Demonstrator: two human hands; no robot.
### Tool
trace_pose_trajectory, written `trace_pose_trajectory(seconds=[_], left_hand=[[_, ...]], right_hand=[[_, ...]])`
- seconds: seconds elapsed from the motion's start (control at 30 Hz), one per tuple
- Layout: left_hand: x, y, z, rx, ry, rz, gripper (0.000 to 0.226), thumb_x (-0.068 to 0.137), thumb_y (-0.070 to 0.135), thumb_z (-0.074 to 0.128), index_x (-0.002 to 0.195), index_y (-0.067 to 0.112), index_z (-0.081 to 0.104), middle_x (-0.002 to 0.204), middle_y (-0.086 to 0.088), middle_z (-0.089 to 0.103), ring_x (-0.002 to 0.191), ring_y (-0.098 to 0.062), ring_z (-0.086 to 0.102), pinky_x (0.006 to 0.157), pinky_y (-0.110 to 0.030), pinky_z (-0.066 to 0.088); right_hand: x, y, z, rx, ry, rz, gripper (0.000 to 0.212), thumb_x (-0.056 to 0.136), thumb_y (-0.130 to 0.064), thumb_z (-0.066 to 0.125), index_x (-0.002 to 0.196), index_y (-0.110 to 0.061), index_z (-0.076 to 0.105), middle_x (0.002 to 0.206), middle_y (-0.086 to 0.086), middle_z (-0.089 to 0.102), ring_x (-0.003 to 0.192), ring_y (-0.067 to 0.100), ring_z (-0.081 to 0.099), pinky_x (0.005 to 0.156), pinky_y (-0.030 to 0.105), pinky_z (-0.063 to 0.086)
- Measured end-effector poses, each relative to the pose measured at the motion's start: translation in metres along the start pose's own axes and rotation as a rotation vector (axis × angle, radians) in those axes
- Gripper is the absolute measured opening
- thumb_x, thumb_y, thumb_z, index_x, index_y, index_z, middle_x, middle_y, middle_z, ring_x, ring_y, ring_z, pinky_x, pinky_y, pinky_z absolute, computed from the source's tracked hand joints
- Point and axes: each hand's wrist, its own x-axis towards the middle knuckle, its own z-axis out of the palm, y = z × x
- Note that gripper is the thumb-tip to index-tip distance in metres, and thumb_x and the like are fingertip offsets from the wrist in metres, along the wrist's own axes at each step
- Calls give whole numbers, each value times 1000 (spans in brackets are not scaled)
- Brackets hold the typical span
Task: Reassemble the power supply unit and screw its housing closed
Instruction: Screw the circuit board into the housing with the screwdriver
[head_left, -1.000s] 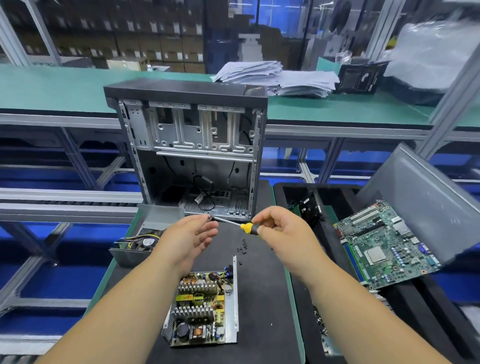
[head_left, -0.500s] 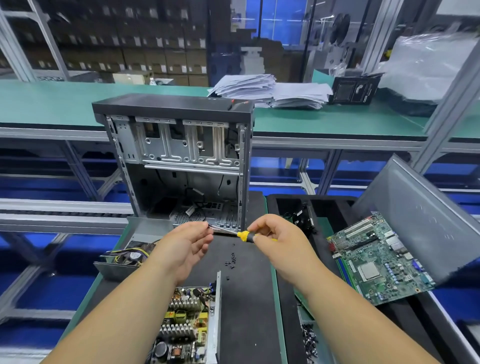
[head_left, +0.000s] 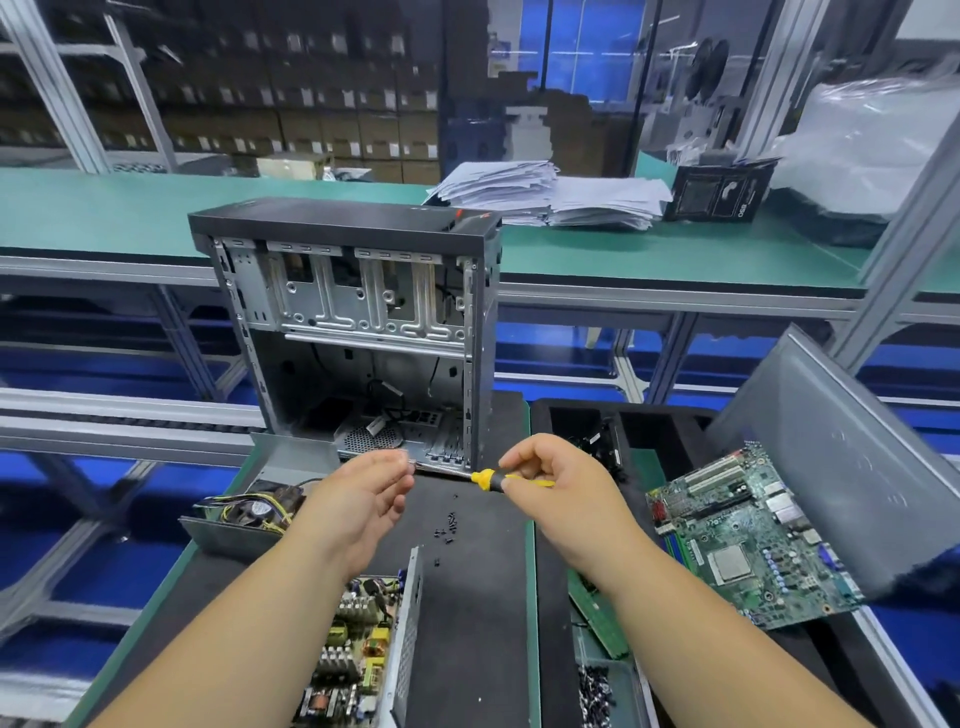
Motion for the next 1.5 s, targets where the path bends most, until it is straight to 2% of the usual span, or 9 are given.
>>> trace_pose_trajectory(seconds=[0.3, 0.6, 0.73, 0.83, 0.97, 1.2, 1.4, 1.5], left_hand=[[-18, -24, -6, 141, 79, 102, 16, 93, 4, 61, 94, 12, 75, 77, 1, 72, 74, -9, 64, 68, -19, 51], [-31, -46, -42, 249, 197, 125, 20, 93, 6, 62, 91, 18, 79, 75, 3, 72, 76, -10, 63, 75, -26, 48], [-37, -45, -55, 279, 182, 154, 29, 95, 7, 59, 87, 24, 80, 76, 3, 70, 79, -13, 59, 78, -30, 47], [-40, -42, -61, 350, 157, 206, 33, 96, 6, 57, 88, 29, 79, 74, 4, 68, 80, -13, 58, 80, -33, 46], [-42, -38, -66, 463, 153, 310, 30, 94, 9, 60, 90, 33, 77, 76, 8, 68, 70, -2, 59, 73, -24, 44], [-36, -33, -62, 306, 75, 289, 32, 95, 6, 59, 88, 30, 79, 74, 4, 67, 72, -6, 57, 67, -16, 46], [-28, -16, -66, 288, -1, 297, 32, 95, 5, 59, 88, 28, 79, 73, 5, 67, 70, -4, 57, 66, -15, 46], [-27, -9, -74, 276, -23, 289, 31, 95, 5, 59, 88, 28, 79, 74, 4, 67, 71, -5, 57, 70, -19, 45]], right_hand=[[-6, 8, -9, -62, -48, -48, 11, 82, -16, 73, 78, -24, 67, 74, -15, 64, 62, -1, 51, 55, 12, 42], [-13, 19, 12, -37, -152, -48, 13, 81, -18, 74, 76, -28, 68, 76, -15, 66, 64, 0, 54, 55, 13, 43], [-12, 17, 23, -49, -204, -61, 13, 81, -19, 74, 76, -31, 69, 76, -18, 68, 64, -2, 56, 53, 11, 43], [-9, 14, 27, -42, -221, -63, 13, 81, -22, 75, 76, -33, 72, 77, -15, 69, 65, 1, 59, 57, 15, 46], [-4, 10, 24, -46, -210, -58, 10, 82, -24, 76, 78, -34, 76, 78, -14, 71, 64, 2, 63, 59, 15, 47], [-10, -3, 23, -90, -141, -47, 12, 83, -27, 73, 79, -38, 75, 83, -15, 71, 73, 9, 65, 72, 31, 53], [-14, -21, 27, -130, -72, -55, 11, 84, -26, 73, 79, -36, 75, 83, -19, 70, 74, 0, 63, 68, 20, 46], [-17, -29, 35, -141, -47, -50, 9, 84, -26, 73, 80, -33, 75, 82, -19, 70, 74, -3, 62, 68, 18, 42]])
